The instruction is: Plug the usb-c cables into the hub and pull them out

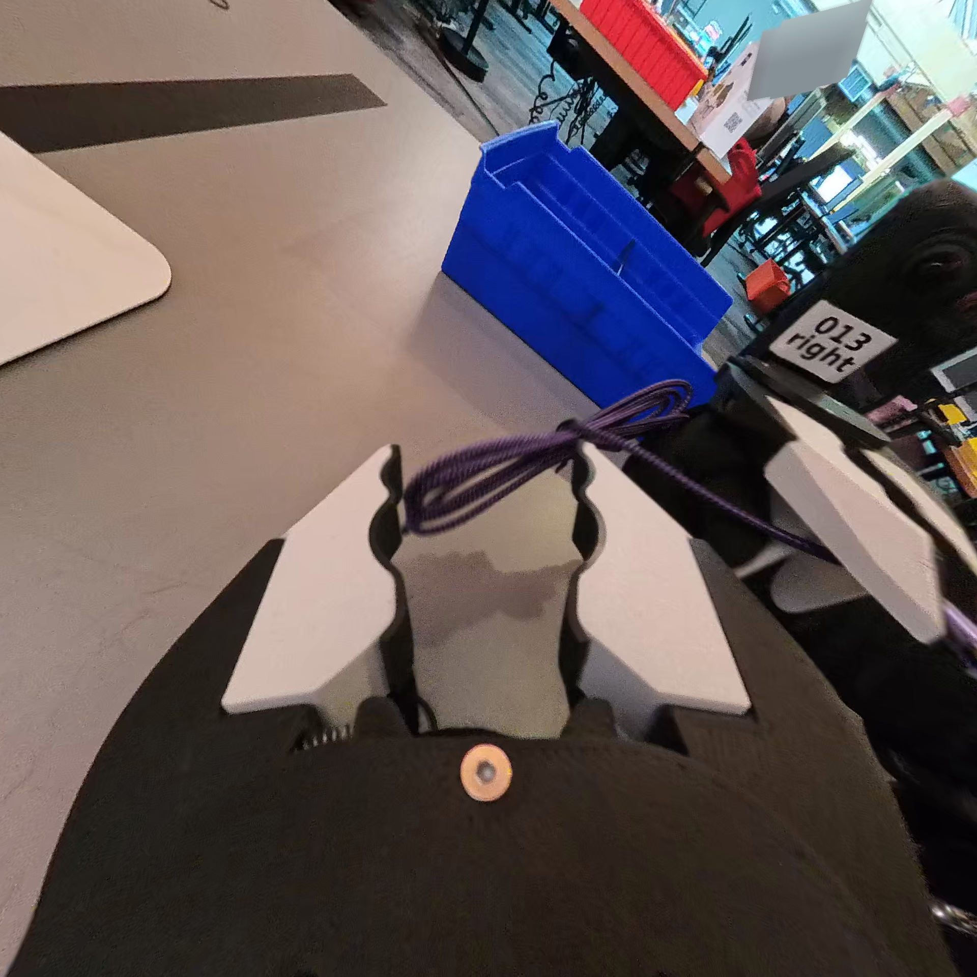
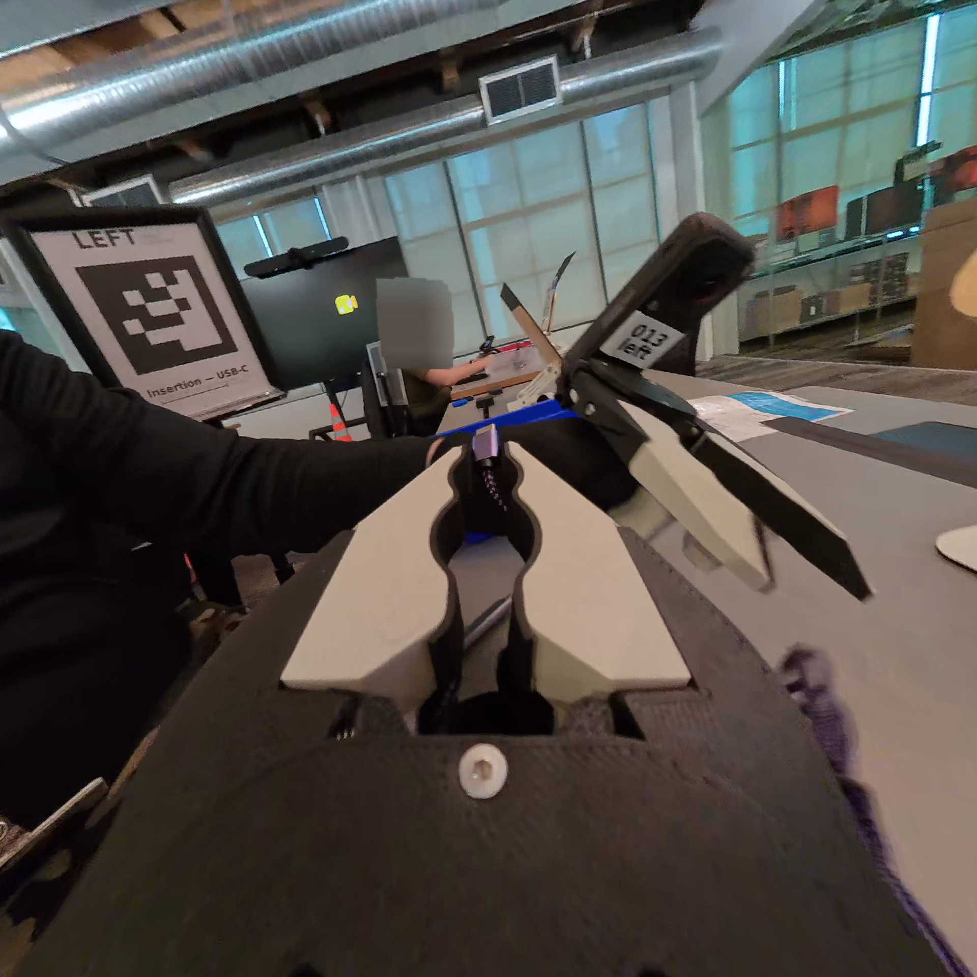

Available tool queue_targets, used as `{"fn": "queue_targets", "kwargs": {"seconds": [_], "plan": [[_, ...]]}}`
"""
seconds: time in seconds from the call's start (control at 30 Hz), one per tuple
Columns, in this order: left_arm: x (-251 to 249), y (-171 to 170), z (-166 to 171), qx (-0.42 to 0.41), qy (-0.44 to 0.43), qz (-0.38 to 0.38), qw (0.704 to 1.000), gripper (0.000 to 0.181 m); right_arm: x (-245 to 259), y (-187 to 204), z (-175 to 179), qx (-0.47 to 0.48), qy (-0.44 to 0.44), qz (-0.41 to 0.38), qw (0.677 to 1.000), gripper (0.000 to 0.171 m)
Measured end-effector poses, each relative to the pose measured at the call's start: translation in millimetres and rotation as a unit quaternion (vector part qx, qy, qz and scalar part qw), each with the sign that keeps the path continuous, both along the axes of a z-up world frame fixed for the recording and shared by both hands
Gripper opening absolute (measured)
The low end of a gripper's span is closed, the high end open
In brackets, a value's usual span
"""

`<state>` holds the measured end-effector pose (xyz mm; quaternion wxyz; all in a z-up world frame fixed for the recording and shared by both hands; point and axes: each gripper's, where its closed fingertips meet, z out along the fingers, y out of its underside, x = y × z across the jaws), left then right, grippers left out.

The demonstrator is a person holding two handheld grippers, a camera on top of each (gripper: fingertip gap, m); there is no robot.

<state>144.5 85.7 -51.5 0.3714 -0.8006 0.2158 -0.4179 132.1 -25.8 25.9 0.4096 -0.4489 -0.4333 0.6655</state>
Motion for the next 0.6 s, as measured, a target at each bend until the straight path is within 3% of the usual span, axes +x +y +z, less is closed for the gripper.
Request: {"fn": "queue_targets", "kwargs": {"seconds": [0.07, 0.2, 0.27, 0.33, 0.6], "plan": [[-6.8, -1.3, -2.8, -0.005, 0.015, 0.009, 1.000, 0.070, 5.3, 7.2, -6.2, -0.001, -0.006, -0.013, 1.000, 0.006], [-29.3, -14.5, 6.4, 0.011, 0.048, 0.029, 0.998, 0.068, 7.8, 14.9, -18.5, 0.008, -0.031, -0.032, 0.999, 0.006], [-27.9, -36.8, 24.4, 0.013, 0.010, -0.002, 1.000, 0.049, 4.5, 17.1, -25.8, 0.022, -0.051, -0.044, 0.997, 0.007], [-26.6, -57.3, 40.2, 0.006, -0.035, -0.027, 0.999, 0.043, -0.9, 16.9, -32.8, 0.042, -0.076, -0.054, 0.995, 0.007], [-34.0, -112.6, 52.1, -0.072, -0.176, -0.082, 0.978, 0.040, -22.6, -2.5, -25.6, 0.093, -0.098, -0.045, 0.990, 0.007]]}}
